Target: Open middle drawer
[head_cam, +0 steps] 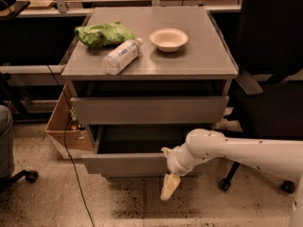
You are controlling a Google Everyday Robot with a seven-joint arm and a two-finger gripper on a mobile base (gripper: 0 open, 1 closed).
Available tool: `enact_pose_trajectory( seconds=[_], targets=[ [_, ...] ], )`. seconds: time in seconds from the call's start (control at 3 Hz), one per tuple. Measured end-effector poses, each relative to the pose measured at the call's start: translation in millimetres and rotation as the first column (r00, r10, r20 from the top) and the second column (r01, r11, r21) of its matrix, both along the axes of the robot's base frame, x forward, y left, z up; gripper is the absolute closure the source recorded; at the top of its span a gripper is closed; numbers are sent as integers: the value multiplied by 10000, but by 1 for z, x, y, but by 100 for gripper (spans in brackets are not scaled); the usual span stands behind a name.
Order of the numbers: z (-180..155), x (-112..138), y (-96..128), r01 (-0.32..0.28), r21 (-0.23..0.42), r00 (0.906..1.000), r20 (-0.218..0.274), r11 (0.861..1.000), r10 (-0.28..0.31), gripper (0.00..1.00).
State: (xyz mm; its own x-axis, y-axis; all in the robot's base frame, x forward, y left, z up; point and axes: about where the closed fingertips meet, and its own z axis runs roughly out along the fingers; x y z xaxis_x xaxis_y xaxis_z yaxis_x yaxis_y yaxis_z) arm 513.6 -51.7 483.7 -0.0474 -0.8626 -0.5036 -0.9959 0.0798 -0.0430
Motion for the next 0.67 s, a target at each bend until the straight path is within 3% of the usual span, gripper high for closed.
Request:
enact_pose_trajectory(
  seconds=[0.67],
  targets=[
    [-18,37,22,-36,202,9999,152,9998,33,0]
  ],
)
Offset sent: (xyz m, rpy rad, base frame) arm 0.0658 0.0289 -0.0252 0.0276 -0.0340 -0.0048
